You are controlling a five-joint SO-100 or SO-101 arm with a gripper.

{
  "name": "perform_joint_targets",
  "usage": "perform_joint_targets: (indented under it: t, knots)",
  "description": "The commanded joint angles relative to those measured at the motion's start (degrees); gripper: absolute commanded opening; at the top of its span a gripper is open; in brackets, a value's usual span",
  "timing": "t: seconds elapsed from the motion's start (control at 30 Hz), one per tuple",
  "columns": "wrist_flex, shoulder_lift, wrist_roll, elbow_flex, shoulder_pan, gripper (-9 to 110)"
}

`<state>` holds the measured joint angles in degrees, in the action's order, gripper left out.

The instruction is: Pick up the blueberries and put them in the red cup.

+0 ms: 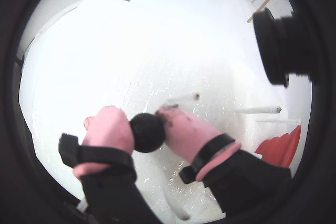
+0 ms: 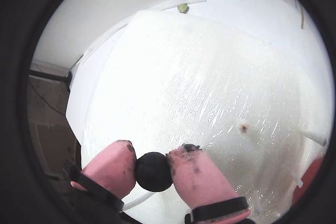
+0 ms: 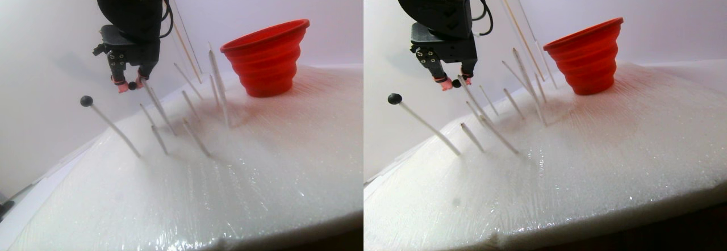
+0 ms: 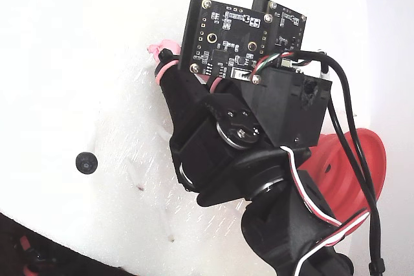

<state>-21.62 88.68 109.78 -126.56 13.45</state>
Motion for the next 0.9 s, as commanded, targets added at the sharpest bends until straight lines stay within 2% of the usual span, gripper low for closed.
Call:
perform_joint_targets:
  t: [0.0, 0.87]
  knots:
    - [0.5, 6.8, -0.4, 0.3, 1.5, 10]
    - [11.5, 21.8, -1.0, -4.3, -4.0, 10]
